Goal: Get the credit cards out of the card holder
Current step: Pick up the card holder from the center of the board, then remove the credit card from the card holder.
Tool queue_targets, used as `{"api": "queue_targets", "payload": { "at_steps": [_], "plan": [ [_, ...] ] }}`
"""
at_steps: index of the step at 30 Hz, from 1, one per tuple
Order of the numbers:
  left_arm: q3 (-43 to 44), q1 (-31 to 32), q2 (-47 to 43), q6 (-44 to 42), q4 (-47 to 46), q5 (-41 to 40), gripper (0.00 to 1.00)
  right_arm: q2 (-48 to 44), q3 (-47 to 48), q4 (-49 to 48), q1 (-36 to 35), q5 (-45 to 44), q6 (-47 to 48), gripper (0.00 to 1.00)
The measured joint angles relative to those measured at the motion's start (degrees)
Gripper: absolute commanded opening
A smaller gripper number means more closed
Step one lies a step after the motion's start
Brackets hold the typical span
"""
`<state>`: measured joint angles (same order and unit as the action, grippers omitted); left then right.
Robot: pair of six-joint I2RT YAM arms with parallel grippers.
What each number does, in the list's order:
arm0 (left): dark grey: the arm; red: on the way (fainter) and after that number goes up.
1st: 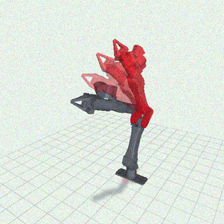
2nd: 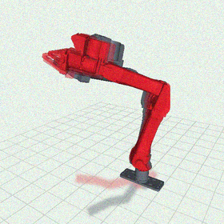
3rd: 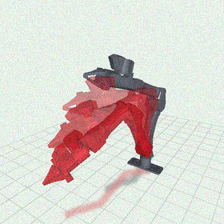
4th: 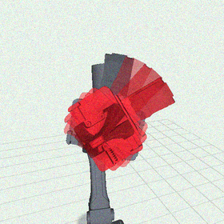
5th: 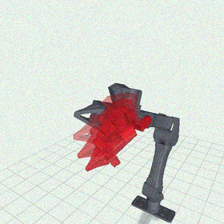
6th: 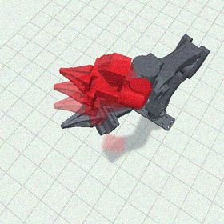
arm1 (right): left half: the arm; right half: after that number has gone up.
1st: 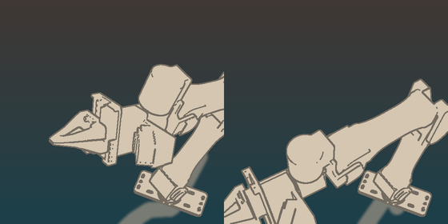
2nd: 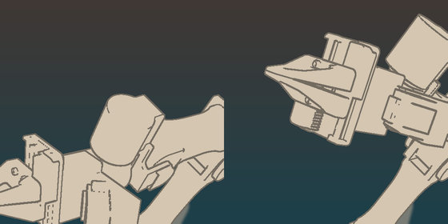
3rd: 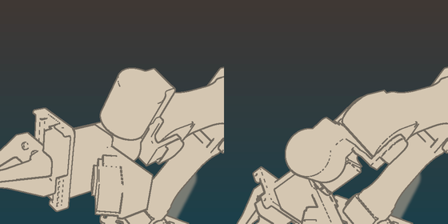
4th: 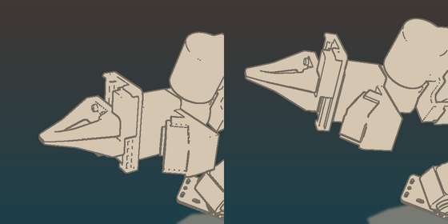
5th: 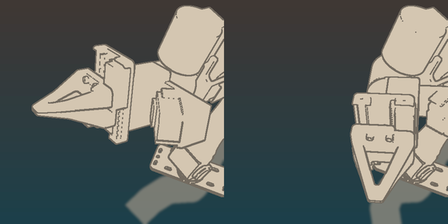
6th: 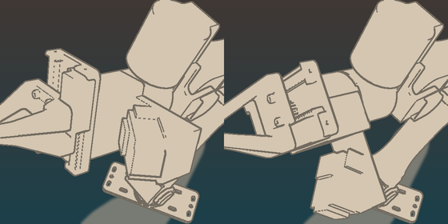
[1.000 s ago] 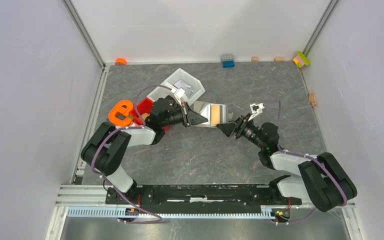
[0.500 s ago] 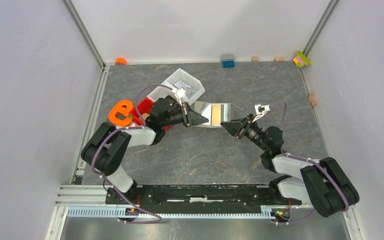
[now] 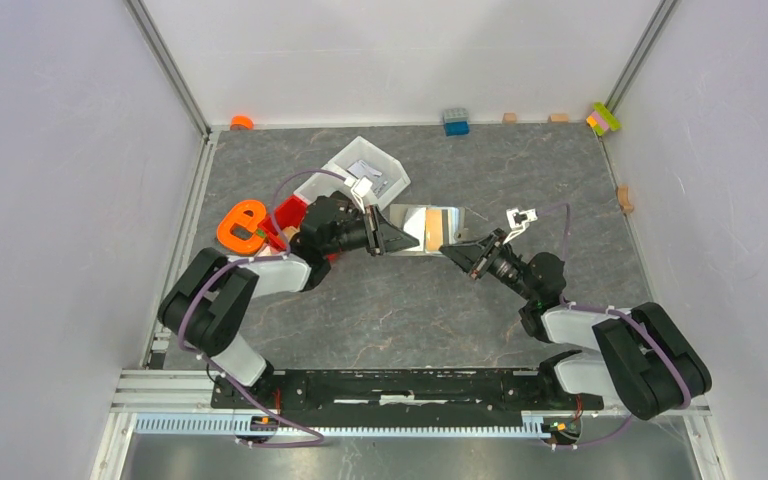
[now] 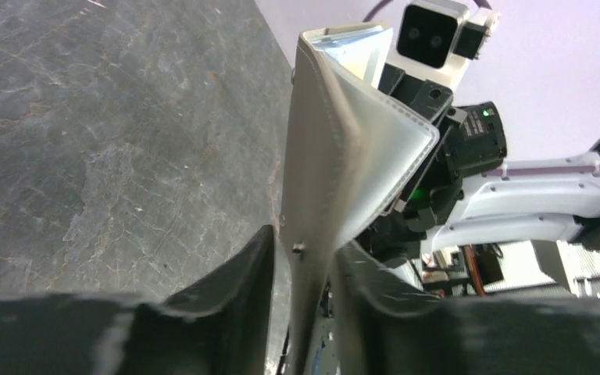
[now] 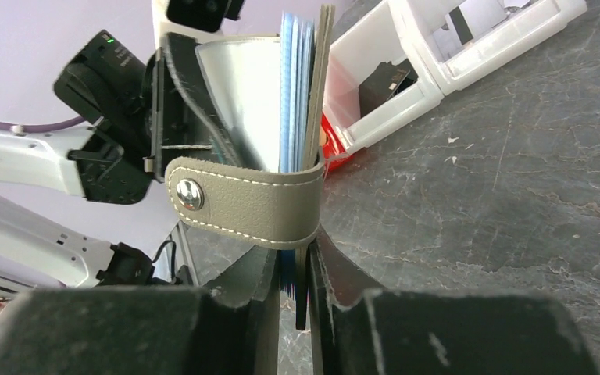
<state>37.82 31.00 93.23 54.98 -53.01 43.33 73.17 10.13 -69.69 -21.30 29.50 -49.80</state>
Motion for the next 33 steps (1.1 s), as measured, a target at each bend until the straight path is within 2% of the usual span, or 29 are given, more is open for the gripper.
{"api": "queue_targets", "payload": {
  "at_steps": [2,5,10,17,24,28,33],
  "plan": [
    [-0.07,0.0,-2.01,-1.77,3.91,-2.1,0.54,-0.07,0.0,0.37,0.22,-0.11,0.09,0.15],
    [-0.07,0.22,-8.07,-6.23,13.7,-9.07,0.56,-0.79,-0.04,1.73,0.48,-0.66,0.55,0.14],
    [-0.07,0.22,-14.71,-11.17,23.87,-19.06,0.53,-1.86,-0.13,2.8,0.48,-1.29,1.27,0.1],
    [1.16,0.26,-13.07,-13.75,33.57,-25.16,0.47,-1.86,-0.33,4.33,0.48,-1.31,1.51,0.11],
    [1.22,0.26,-13.14,-14.73,37.27,-28.26,0.48,-1.88,-0.63,5.81,1.18,-2.62,1.79,0.06],
    [1.2,0.26,-13.42,-14.86,37.48,-28.35,0.49,-1.92,-0.33,10.38,1.22,-4.11,2.99,0.06],
    [-1.03,0.59,-17.46,-15.21,34.25,-27.47,0.4,-1.81,1.36,18.49,1.22,-6.67,4.96,0.06]
  ]
}}
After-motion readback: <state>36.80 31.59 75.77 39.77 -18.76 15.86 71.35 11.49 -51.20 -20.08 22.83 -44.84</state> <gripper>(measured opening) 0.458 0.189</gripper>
